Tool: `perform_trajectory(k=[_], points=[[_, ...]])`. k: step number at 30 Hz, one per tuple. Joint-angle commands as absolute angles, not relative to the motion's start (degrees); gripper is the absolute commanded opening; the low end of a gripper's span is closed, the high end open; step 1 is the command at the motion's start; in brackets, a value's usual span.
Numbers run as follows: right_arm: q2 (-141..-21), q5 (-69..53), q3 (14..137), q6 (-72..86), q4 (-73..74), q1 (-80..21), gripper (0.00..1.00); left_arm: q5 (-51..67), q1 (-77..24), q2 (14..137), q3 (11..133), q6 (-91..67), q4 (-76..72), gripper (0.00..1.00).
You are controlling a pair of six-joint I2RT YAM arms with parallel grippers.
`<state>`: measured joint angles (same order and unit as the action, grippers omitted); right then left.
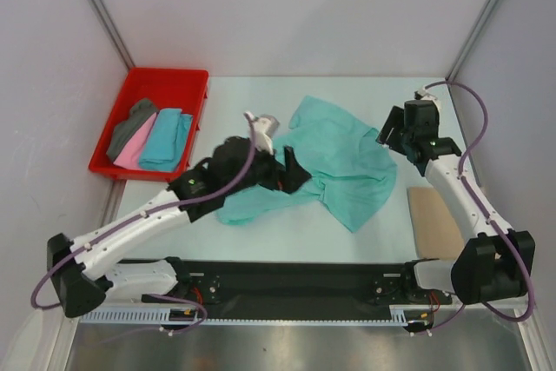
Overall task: Fold and stack the t-shirts
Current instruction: Flatten the tshirt out
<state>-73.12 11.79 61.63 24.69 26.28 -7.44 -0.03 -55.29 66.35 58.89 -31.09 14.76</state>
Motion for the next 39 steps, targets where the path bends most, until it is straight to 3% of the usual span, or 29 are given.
perform_trajectory(k=[1, 5, 8, 9, 11, 14, 15, 18, 20, 27, 39], points=[[-73.56, -1.81, 61.08, 27.33, 28.81, -11.06, 0.7, -2.37, -46.16, 63.55, 59.33, -29.27, 26.52, 0.94], [-71.2, -3.08, 56.18, 29.87, 31.55, -20.55, 0.63, -3.08, -38.33, 61.53, 55.38, -32.42, 37.94, 0.8], [-67.33, -3.6, 48.89, 33.12, 32.87, -25.13, 0.51, -2.55, -35.08, 57.4, 49.59, -34.53, 40.07, 0.68], [-66.37, -4.3, 46.52, 36.35, 32.96, -25.31, 0.35, -1.77, -33.59, 56.17, 47.92, -35.06, 39.99, 0.66], [-63.12, -6.5, 39.58, 40.23, 32.52, -25.31, 0.25, -0.71, -31.91, 52.76, 43.87, -36.12, 40.16, 0.61], [-59.42, -6.95, 32.99, 48.41, 32.16, -25.22, 0.33, 1.32, -29.01, 50.02, 40.7, -37.26, 40.17, 0.61], [-58.63, -6.25, 31.83, 50.34, 32.69, -25.14, 0.45, 1.93, -28.74, 49.75, 40.61, -37.09, 39.82, 0.61], [-55.73, -5.89, 27.7, 56.85, 30.59, -24.35, 0.49, 1.93, -28.48, 49.92, 41.04, -37.44, 40.25, 0.61], [-54.94, -5.28, 26.63, 59.93, 30.23, -23.3, 0.49, 1.23, -28.04, 50.19, 41.75, -38.14, 41.04, 0.59], [-54.84, -6.33, 22.06, 65.29, 27.6, -19.87, 0.3, 0.79, -27.07, 48.52, 43.68, -38.76, 43.24, 0.56], [-59.94, -7.47, 19.69, 65.57, 22.67, -19.95, 0.33, 0.18, -26.1, 46.76, 44.65, -39.46, 45.17, 0.55]])
